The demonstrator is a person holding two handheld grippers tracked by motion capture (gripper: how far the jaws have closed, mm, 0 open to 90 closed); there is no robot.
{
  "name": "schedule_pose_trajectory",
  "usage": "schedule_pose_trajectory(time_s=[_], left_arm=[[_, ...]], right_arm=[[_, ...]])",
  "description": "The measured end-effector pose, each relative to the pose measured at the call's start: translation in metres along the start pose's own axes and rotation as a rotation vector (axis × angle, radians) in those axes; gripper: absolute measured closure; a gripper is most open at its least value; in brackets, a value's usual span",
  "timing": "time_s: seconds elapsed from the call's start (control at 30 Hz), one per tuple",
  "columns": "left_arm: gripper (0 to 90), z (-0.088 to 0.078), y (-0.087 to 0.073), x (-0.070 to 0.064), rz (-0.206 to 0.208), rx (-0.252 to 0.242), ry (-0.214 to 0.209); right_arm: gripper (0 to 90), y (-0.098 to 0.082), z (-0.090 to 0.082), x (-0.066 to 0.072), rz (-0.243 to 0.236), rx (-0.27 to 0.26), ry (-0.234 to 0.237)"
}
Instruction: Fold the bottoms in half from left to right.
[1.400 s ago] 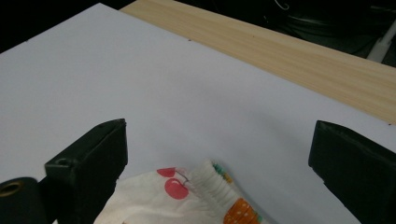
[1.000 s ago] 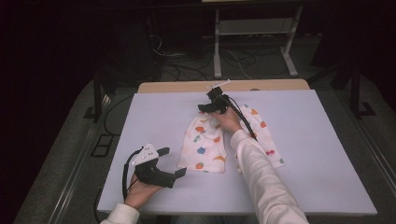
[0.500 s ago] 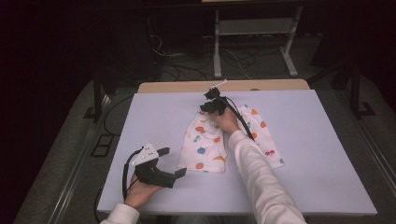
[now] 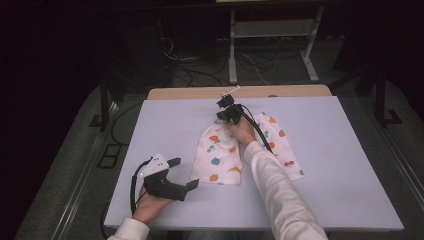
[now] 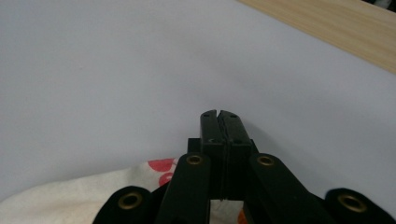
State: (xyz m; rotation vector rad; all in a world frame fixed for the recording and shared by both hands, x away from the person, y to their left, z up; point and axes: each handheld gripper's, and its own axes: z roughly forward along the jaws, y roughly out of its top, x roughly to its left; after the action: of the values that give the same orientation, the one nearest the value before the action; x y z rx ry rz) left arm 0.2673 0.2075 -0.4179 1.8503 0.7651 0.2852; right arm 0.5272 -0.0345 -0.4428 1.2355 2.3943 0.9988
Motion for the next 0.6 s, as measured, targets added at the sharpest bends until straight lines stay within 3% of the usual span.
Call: schedule_pose_trajectory(time_s=[0.17,0.2,0.23,0.47,0.6], left_arm=[[0.0,-0.006,0.001,0.002,-0.038,-0.024,0.01],[0.0,-0.01,0.0,0.003,-0.073,-0.047,0.005],[0.0,-0.012,0.0,0.003,-0.081,-0.054,0.013],[0.0,-0.02,0.002,0.012,-0.115,-0.065,0.056],[0.0,-0.021,0.007,0.017,-0.11,-0.046,0.083]], right_arm=[[88.7,0.002,-0.004,0.003,0.0,-0.008,-0.011],[88.7,0.001,-0.007,0.003,0.02,-0.018,-0.003],[88.7,0.001,-0.007,0.003,0.029,-0.027,-0.003],[88.7,0.0,-0.011,0.005,0.062,-0.045,-0.004],[88.7,-0.002,-0.012,0.007,0.054,-0.048,-0.008]])
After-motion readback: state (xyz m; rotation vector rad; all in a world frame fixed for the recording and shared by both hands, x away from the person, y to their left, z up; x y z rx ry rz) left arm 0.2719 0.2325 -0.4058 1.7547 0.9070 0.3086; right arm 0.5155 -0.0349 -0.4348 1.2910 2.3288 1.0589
